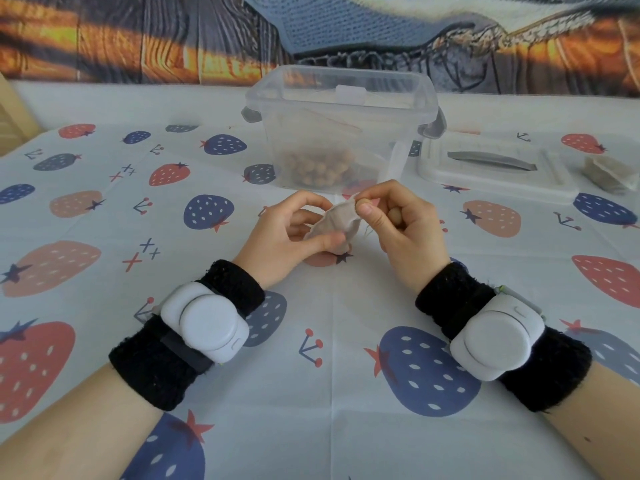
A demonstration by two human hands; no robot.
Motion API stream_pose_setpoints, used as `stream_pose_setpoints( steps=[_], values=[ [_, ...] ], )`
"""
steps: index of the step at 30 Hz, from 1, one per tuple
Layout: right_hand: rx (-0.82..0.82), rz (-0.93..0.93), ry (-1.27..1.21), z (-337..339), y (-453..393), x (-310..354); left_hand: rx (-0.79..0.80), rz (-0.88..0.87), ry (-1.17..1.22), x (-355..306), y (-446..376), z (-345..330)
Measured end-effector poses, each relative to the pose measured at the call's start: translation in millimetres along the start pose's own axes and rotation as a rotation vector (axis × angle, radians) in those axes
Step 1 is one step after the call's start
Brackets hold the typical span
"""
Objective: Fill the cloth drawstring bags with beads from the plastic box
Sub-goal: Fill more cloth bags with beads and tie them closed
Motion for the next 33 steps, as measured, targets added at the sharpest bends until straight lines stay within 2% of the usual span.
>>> stream_pose_setpoints(
  steps=[10,15,24,33],
  values=[
    [0.09,-0.024,-0.07,-7,3,-1,-0.073,-0.148,0.133,-13,0,6],
    [0.097,-0.034,-0.068,-8,3,-1,-0.161,-0.255,0.055,-14,-1,13],
    [0.039,0.04,-0.033,-3,4,9,-0.206,-0.295,0.136,-20,1,16],
    [0.053,0.043,-0.082,-3,6,10,-0.233,-0.336,0.082,-23,2,17]
  ],
)
Point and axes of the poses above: each hand's wrist, its own y-axis away from the middle knuckle, its own z-axis out of the back of the hand, x = y × z, the point moved 6 cm from there along -y, towards the middle knuckle, and after that the axes turned 13 degrees about -x, right-handed, at the moved point
